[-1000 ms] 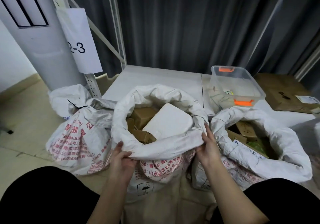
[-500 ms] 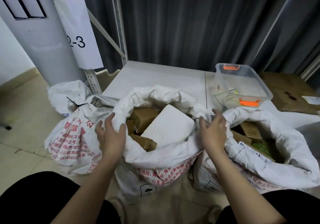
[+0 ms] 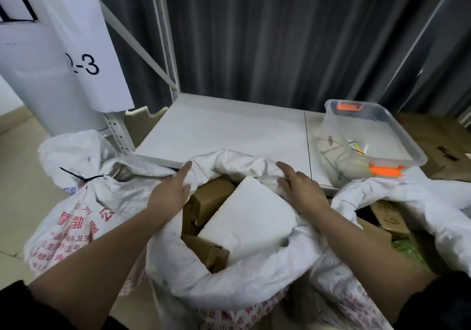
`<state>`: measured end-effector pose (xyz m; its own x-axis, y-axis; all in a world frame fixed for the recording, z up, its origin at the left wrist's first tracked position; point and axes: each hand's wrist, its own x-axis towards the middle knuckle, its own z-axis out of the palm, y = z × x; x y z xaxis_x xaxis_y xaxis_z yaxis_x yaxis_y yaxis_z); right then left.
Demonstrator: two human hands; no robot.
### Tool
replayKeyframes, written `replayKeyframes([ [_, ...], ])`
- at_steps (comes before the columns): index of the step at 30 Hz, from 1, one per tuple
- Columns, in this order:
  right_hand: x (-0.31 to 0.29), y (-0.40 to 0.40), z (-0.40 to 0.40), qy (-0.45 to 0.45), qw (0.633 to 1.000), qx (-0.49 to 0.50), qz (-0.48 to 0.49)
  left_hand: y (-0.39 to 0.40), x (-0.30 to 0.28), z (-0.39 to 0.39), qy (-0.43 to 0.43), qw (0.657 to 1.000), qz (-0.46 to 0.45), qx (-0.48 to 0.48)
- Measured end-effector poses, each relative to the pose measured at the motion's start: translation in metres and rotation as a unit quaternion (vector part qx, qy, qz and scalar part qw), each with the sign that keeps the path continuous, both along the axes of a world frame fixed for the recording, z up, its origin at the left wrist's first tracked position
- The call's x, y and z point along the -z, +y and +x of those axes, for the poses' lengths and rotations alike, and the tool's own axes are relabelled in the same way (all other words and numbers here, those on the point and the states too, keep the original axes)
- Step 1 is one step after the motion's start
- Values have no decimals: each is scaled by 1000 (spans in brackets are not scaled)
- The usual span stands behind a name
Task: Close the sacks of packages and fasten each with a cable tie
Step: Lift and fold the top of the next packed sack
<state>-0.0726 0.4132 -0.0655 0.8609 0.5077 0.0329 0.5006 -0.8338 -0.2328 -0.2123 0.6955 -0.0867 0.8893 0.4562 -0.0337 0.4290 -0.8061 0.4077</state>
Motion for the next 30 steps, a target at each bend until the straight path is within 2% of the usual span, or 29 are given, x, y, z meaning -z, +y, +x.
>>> replayKeyframes([
  [2, 1, -14, 11, 85, 987, 6, 138, -3, -3, 7, -82, 988, -125, -38],
  [4, 1, -31, 26, 151, 945, 29, 288, -2, -10, 12, -161, 951, -221, -143],
  [5, 0, -39, 32, 168, 926, 36, 337, 1, -15, 11, -169, 934, -274, -157],
  [8, -10, -50, 39, 211, 895, 37, 392, 18, -21, 1, -153, 885, -430, -90],
  [10, -11, -51, 40, 224, 895, 43, 383, 21, -19, -5, -138, 858, -485, -95],
  [11, -9, -51, 40, 227, 899, 47, 371, 18, -16, -6, -125, 861, -485, -91],
  [13, -7, -50, 35, 232, 919, 57, 312, 12, -15, -6, -103, 896, -429, -53],
  [16, -11, -42, 27, 191, 977, 54, 76, 5, -17, -2, -55, 953, -298, -29],
  [18, -20, -28, 21, 100, 994, 42, -1, 5, -21, 4, -35, 981, -190, -34],
  [20, -28, -7, 18, -13, 999, 7, -29, 0, -29, 14, -44, 999, -12, 10],
  [21, -28, 4, 20, -39, 998, -24, -42, -3, -32, 22, -48, 995, 72, 43],
  [23, -23, 28, 25, -34, 994, -84, -66, -13, -24, 45, -39, 973, 198, 110],
  [25, -13, 46, 32, -1, 991, -103, -89, -20, -14, 64, -8, 952, 264, 154],
  [27, 0, 53, 39, -16, 989, -107, -104, -17, 2, 72, -7, 925, 332, 185],
  [30, 9, 51, 50, -78, 981, -153, -94, 1, 11, 78, -96, 890, 376, 240],
])
